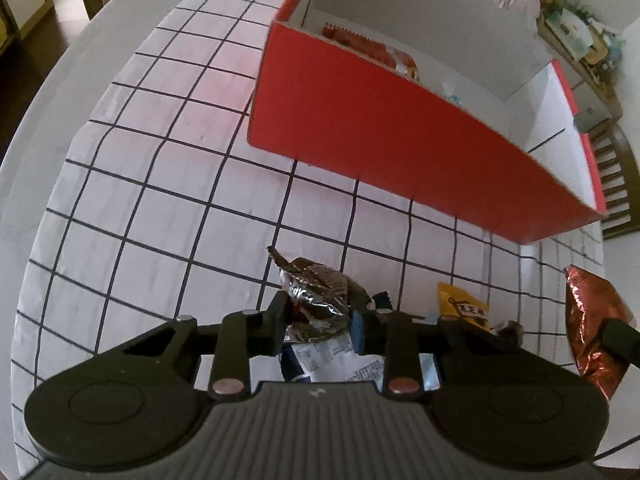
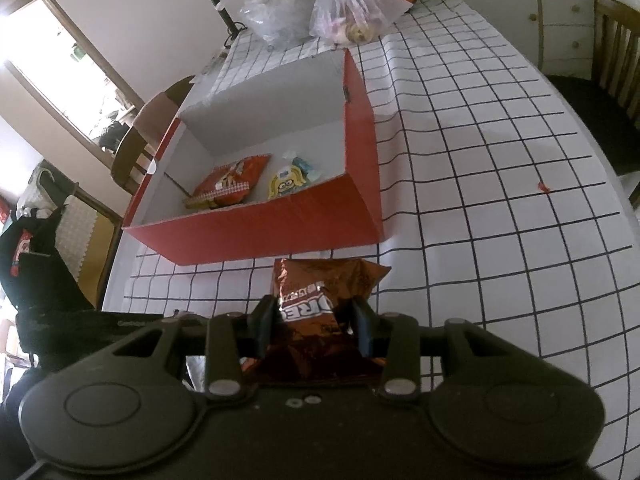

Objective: Organize snacks
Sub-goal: 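Grasp the silver foil wrapper on the pile with the left tool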

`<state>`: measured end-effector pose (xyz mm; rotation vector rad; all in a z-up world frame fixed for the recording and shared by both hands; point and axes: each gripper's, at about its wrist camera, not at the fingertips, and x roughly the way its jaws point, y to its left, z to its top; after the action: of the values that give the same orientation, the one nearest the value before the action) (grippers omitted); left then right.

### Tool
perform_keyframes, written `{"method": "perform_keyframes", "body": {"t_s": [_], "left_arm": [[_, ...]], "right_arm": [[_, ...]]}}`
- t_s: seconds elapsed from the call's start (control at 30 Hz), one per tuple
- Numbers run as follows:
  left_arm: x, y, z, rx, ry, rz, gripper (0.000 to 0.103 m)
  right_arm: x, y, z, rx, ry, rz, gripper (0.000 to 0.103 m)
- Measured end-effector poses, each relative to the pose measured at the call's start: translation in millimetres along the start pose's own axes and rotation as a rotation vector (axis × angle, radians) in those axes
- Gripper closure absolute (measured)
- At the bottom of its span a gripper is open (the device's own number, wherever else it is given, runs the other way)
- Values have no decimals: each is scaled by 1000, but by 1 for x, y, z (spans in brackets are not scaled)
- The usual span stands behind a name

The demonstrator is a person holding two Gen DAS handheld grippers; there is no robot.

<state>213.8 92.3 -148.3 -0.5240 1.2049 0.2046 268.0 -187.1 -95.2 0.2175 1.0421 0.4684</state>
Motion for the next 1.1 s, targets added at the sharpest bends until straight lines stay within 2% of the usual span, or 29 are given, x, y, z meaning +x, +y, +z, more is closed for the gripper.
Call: {"method": "perform_keyframes", "body": {"t_s": [0.17,0.57,0.67,0.83,0.97,1.03,1.1], "left_arm": [[-24,8,-5,-15,-33,-33,75],[-97,-2,-6,41,-181,-117,75],[-97,-2,-5,46,-178,-107,75],[-84,-3,-17,70,-122,-99,75],[-80,-6,-18,74,-118,-88,75],[-78,-8,-14,74,-119,-86,67],[-71,-11,-10,72,-129,-70,35]], "right_arm": [[-13,3,1,-6,-33,-1,65],[-46,27,9,-53,-129,18,65],[-47,31,9,-56,-137,22,65],[-43,33,4,-59,-115,27,65],[-39,35,0,-64,-99,18,65],[-38,37,-1,-70,-100,17,65],[-37,37,0,-72,-99,17,65]]}}
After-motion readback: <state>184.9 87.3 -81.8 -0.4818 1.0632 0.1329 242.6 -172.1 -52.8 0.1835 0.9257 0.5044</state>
